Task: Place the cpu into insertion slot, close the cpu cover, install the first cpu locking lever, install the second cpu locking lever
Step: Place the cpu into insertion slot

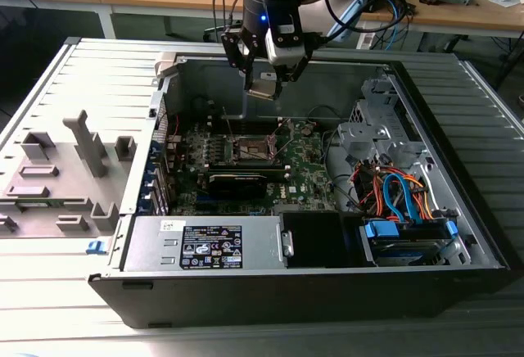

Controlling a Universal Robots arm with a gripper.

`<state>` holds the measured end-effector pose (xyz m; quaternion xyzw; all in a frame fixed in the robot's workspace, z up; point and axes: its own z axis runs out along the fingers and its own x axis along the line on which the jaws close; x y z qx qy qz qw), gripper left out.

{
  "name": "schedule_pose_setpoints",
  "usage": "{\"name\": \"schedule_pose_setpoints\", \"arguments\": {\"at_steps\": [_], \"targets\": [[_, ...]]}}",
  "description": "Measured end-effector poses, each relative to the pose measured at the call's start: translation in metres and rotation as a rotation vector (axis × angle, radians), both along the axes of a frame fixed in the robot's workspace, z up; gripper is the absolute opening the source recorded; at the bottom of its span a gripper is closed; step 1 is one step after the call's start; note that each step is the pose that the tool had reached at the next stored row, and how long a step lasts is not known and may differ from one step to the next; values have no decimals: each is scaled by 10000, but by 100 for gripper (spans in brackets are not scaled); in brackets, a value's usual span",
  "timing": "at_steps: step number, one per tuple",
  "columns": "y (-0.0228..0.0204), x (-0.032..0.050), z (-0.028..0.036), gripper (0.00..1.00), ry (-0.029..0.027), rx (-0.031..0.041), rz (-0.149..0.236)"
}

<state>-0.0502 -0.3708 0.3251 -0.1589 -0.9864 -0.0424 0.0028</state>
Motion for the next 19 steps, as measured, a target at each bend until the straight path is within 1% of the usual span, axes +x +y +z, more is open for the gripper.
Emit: {"name": "schedule_pose_setpoints", "arguments": {"at_steps": [3, 5, 19], "targets": [[0, 0, -1, 54, 0, 0, -12], [0, 0, -4, 54, 0, 0, -89], [0, 0, -7, 54, 0, 0, -162]]}}
